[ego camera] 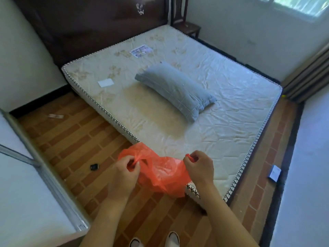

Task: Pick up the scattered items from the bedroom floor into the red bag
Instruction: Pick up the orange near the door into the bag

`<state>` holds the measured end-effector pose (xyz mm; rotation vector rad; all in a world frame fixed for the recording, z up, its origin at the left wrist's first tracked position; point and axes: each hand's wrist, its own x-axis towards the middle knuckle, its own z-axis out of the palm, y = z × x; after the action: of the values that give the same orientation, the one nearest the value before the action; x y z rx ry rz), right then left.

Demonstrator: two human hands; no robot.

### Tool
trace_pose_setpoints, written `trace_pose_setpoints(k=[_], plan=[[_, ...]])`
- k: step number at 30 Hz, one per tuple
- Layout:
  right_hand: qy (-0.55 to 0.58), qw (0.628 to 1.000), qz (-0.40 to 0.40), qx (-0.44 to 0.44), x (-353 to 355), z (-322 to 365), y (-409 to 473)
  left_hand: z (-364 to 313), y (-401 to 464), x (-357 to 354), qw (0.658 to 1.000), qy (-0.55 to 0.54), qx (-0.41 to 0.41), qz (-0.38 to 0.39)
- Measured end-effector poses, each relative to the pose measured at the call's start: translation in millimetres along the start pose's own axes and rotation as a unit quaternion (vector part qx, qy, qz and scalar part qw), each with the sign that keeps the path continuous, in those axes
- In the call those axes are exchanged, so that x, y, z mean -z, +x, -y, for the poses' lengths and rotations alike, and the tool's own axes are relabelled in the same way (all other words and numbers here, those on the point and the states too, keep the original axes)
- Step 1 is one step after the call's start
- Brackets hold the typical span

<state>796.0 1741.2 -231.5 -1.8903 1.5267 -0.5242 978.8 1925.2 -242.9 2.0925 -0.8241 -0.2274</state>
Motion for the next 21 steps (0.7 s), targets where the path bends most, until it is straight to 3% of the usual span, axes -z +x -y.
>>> trace_pose_setpoints(k=[14,21], plan=[[0.040,0.985,0.075,0.149,-29.5,166.0,-17.8,4.6,10.4,147.8,0.982,0.010,0.018,-0.187],[0.047,0.960,0.168,0.219,-91.4,229.9,-19.7,25.0,-6.5,176.1,0.957,0.052,0.110,-0.264]])
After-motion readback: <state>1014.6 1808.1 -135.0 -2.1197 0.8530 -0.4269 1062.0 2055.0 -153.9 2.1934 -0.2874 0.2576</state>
